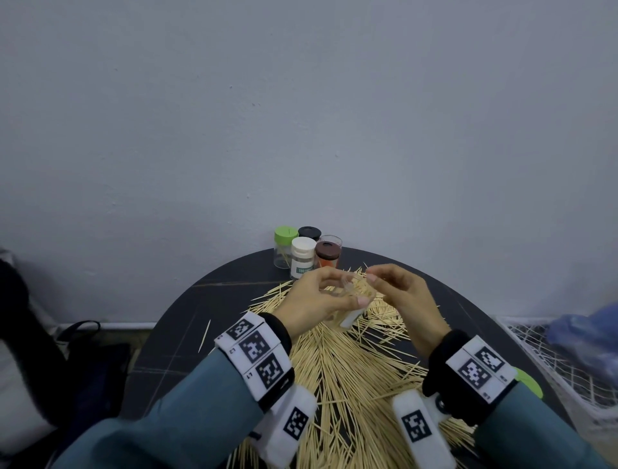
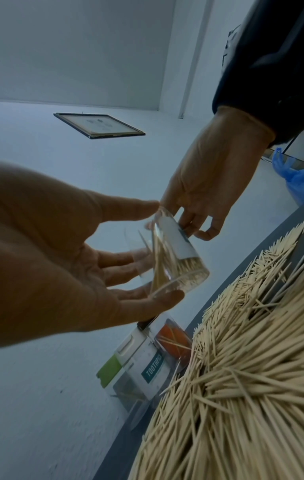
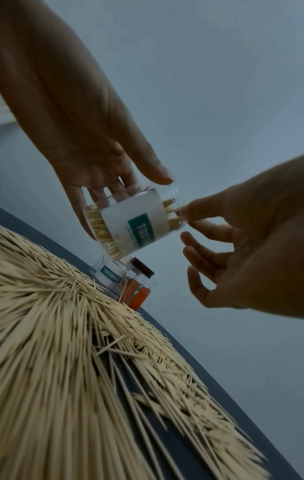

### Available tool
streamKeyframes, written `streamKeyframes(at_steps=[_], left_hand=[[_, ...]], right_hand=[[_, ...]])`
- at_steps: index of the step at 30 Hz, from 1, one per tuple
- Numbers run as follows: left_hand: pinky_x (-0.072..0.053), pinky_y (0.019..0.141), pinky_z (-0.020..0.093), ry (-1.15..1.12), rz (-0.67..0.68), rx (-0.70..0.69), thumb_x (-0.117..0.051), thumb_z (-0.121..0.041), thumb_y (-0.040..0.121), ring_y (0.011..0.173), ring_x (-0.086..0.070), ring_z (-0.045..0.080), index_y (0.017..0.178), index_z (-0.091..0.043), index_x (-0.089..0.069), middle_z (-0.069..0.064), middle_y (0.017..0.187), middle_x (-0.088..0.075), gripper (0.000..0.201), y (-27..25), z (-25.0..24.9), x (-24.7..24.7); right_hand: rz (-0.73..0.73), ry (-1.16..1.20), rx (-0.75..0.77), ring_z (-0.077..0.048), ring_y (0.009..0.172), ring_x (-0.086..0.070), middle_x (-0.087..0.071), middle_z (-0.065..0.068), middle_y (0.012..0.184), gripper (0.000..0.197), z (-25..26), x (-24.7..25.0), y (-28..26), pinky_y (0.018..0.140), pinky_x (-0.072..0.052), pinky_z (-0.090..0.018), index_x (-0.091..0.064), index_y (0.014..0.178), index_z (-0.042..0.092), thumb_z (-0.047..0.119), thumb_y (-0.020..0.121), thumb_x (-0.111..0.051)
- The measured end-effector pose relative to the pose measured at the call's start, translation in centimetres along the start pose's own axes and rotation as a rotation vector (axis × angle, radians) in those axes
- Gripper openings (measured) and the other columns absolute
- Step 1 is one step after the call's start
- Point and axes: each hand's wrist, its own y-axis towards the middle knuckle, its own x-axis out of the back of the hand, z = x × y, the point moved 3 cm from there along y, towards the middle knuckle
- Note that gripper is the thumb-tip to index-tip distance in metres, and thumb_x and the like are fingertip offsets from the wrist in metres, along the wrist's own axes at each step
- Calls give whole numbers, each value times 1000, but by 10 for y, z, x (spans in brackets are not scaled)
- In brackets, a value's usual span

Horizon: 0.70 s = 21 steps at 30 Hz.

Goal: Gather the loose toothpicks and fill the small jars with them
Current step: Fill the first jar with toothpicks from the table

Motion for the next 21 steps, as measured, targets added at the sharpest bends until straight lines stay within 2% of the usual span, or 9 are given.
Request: streamKeyframes(at_steps=[2,4,7,9,11,16,19,21], left_hand=[[-52,76,22,15,-6,-3,-76,-22,76,105,-58,10,123,-18,-57,-4,117,-60,51,1,-1,3],[-53,81,28,10,-19,-1,-76,-22,76,110,-57,13,122,-19,-58,-3,119,-59,50,2,-4,7],[-53,78,26,0,-66,-13,-76,-21,76,112,-56,15,124,-17,-57,-1,120,-59,51,3,-7,17],[-53,76,26,-15,-85,-17,-75,-20,77,112,-56,16,124,-17,-56,0,120,-59,51,4,-9,23],[-52,77,27,-27,-108,-19,-76,-22,76,113,-56,16,124,-17,-57,-1,122,-58,52,4,-10,28],[-53,81,31,-26,-124,-14,-77,-24,75,115,-55,16,124,-18,-56,0,125,-57,54,5,-9,31],[-53,86,35,-19,-116,-7,-76,-23,76,116,-54,17,125,-17,-56,1,125,-57,54,5,-9,31],[-53,86,35,-19,-119,-4,-76,-23,76,116,-54,17,125,-17,-56,1,124,-57,53,6,-9,31]], right_hand=[[-27,22,-50,-9,81,-54,-63,1,89,14,-5,2,3,71,-40,-23,-64,95,15,20,94,-51],[-1,-69,-109,-10,77,-52,-61,0,88,14,-10,2,7,68,-40,-22,-62,95,15,18,95,-49],[172,-433,-171,-11,79,-54,-60,-1,92,6,-16,-7,14,71,-43,-22,-59,97,14,14,91,-57],[301,-703,-154,-13,87,-54,-59,-2,97,15,-19,-18,18,75,-42,-21,-59,102,13,18,89,-61],[400,-874,-135,-12,90,-53,-60,-3,105,25,-17,-32,18,75,-40,-20,-59,110,10,23,89,-62],[517,-1098,-197,-19,105,-56,-59,-6,118,40,-23,-60,19,86,-45,-25,-56,119,7,29,87,-64],[538,-1219,-205,-22,103,-58,-59,-7,115,40,-26,-67,20,90,-49,-32,-55,115,6,30,85,-65],[537,-1248,-204,-22,98,-58,-59,-8,112,35,-28,-70,20,88,-50,-32,-55,112,6,27,86,-63]])
